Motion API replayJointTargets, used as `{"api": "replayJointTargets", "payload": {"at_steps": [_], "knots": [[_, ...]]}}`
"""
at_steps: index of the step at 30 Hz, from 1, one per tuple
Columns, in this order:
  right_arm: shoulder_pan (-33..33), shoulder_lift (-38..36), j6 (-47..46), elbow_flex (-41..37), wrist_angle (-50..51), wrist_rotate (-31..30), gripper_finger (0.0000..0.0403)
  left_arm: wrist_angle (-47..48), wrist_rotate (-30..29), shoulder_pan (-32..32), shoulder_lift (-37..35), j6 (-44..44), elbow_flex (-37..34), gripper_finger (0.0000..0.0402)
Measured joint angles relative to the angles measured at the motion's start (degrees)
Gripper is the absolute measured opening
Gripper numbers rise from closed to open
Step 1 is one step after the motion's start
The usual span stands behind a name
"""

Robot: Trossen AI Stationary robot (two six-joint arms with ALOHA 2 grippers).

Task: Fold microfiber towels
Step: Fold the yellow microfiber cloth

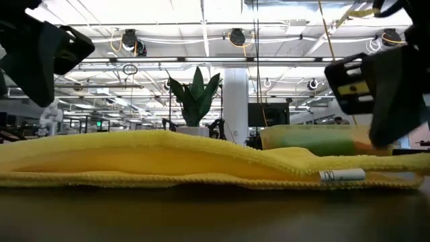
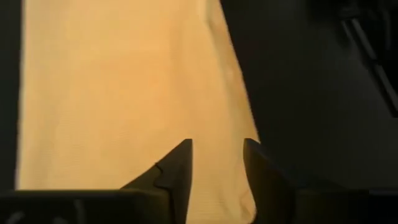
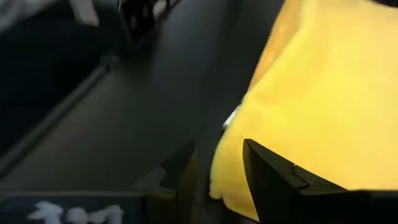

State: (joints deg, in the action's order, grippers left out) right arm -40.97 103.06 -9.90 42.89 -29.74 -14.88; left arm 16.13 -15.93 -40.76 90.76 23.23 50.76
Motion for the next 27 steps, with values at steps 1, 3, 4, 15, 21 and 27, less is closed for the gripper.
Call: {"api": "replayJointTargets", "payload": {"at_steps": [1, 3, 4, 15, 21, 27], "knots": [[0.04, 1.15, 1.17, 0.59, 0.03, 0.0, 0.0121, 0.05, 0.73, 0.14, 0.0, 0.52, 0.0, 0.0152], [0.02, 2.97, 3.78, 1.71, 1.89, -0.12, 0.0121, 0.21, 0.88, 0.26, 0.0, 1.15, 0.0, 0.0164], [0.0, 3.71, 4.41, 2.44, 3.28, -0.72, 0.012, 0.21, 0.85, 0.29, 0.0, 1.09, 0.0, 0.0167], [-0.38, -0.22, 4.72, 4.17, 14.14, -6.34, 0.0007, -0.13, 0.64, 0.16, 0.19, 1.25, -0.04, 0.0141], [-0.38, -4.49, 2.16, 4.23, 16.78, -6.21, 0.002, -2.78, 1.67, -0.29, 4.92, 1.76, -0.04, 0.0124], [-0.44, -4.98, -2.01, 4.18, 22.64, -5.7, 0.0008, -6.39, 7.14, -0.29, 10.42, 2.39, 0.04, 0.0122]]}}
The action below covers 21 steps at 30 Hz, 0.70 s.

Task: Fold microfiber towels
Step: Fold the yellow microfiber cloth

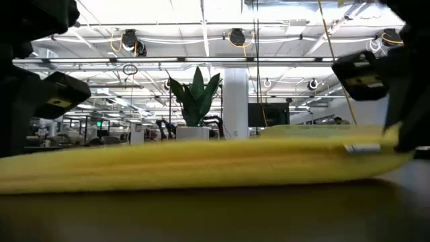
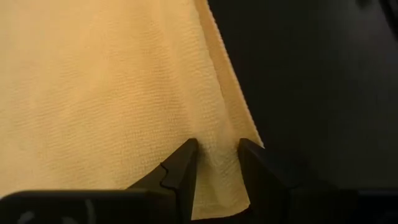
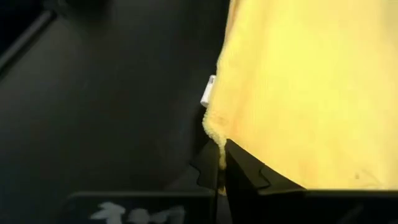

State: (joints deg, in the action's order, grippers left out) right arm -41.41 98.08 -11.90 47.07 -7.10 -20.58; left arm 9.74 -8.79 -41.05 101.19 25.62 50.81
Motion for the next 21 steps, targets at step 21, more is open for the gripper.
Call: {"api": "replayJointTargets", "payload": {"at_steps": [21], "knots": [[-0.17, -6.66, -14.19, -0.07, 6.11, 11.63, 0.0092, -14.49, -0.66, 5.82, -4.05, -9.87, -0.11, 0.0122]]}}
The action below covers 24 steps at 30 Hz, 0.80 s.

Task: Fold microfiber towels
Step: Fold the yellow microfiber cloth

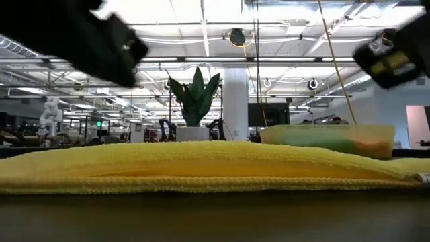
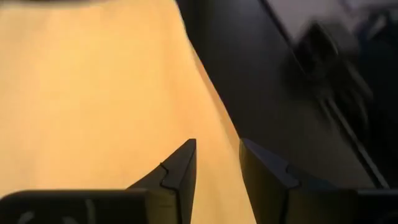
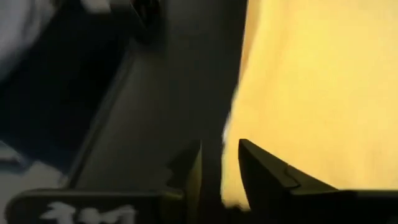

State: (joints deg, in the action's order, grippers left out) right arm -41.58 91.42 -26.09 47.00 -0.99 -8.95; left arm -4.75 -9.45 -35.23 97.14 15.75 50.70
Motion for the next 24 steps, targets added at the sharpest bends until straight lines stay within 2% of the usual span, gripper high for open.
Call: {"api": "replayJointTargets", "payload": {"at_steps": [5, 10, 14, 18, 22, 24], "knots": [[0.59, -2.25, 3.9, 0.09, -5.89, -4.63, 0.0112, -12.08, 6.64, 4.87, 6.16, -4.29, 0.07, 0.0122], [3.22, 1.16, 4.33, -0.01, -8.6, -4.51, 0.0094, -23.89, 13.63, 7.51, 14.2, -3.81, 0.07, 0.0122], [4.96, 4.87, 4.48, -0.02, -8.92, -4.52, 0.0078, -25.92, 21.4, 7.62, 17.25, -1.87, 0.16, 0.0122], [6.79, 7.59, 4.73, -0.02, -12.1, -4.45, 0.0071, -26.46, 22.02, 7.23, 16.32, -3.93, 1.31, 0.0122], [8.36, 10.82, 6.09, 0.0, -22.01, -3.96, 0.0071, -26.6, 19.98, 7.77, 14.82, -7.5, 2.09, 0.0122], [8.86, 12.92, 7.21, 0.04, -27.01, -1.21, 0.0069, -26.46, 19.6, 8.37, 14.85, -8.08, 2.1, 0.0122]]}}
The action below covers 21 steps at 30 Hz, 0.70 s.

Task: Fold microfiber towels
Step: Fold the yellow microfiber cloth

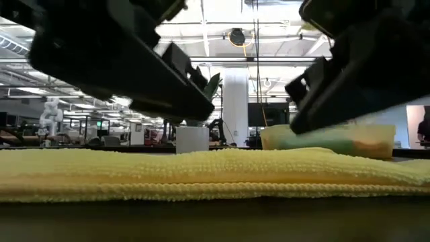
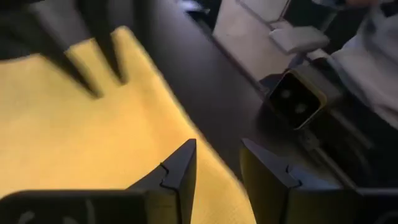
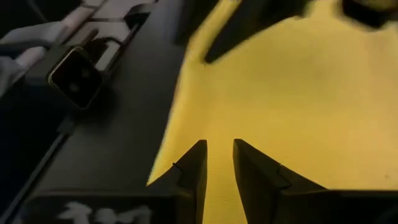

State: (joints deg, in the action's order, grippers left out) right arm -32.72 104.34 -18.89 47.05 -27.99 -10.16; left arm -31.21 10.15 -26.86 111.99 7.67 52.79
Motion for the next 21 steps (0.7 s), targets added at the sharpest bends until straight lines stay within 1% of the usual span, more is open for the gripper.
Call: {"api": "replayJointTargets", "payload": {"at_steps": [3, 7, 9, 11, 13, 15, 16, 18, 21], "knots": [[0.72, 3.01, 0.1, -0.02, -3.02, 2.34, 0.0065, 0.21, -1.02, 1.0, 1.16, 1.75, 0.02, 0.0122], [1.78, 4.69, 0.08, -0.06, 0.08, 2.76, 0.0056, 3.69, -1.45, 1.62, 3.79, 4.37, 0.03, 0.0122], [2.21, 3.37, -1.36, 0.09, 4.88, 2.64, 0.0051, 5.0, -1.62, 1.62, 3.8, 6.17, 0.13, 0.0122], [2.59, 1.08, -3.38, 0.17, 11.37, 2.56, 0.0044, 4.59, -1.73, 1.74, 3.31, 10.2, 0.1, 0.0122], [2.68, -2.24, -4.32, 0.06, 17.89, 2.47, 0.0037, 4.51, -1.75, 2.05, 1.54, 13.07, -0.2, 0.0122], [2.68, -5.14, -4.29, -0.18, 21.82, 2.43, 0.003, 4.25, -1.91, 2.08, -1.42, 13.17, -0.21, 0.0122], [2.66, -6.53, -4.22, -0.2, 22.32, 2.24, 0.0027, 4.25, -2.86, 2.08, -3.05, 12.63, -0.1, 0.0122], [2.59, -9.21, -4.73, -0.16, 21.49, 0.56, 0.0021, 7.54, -7.27, 1.97, -6.03, 10.43, 0.11, 0.0122], [2.66, -10.54, -8.08, -0.42, 21.08, -2.95, 0.0013, 18.48, -18.1, 2.16, -8.59, 9.41, -0.08, 0.0122]]}}
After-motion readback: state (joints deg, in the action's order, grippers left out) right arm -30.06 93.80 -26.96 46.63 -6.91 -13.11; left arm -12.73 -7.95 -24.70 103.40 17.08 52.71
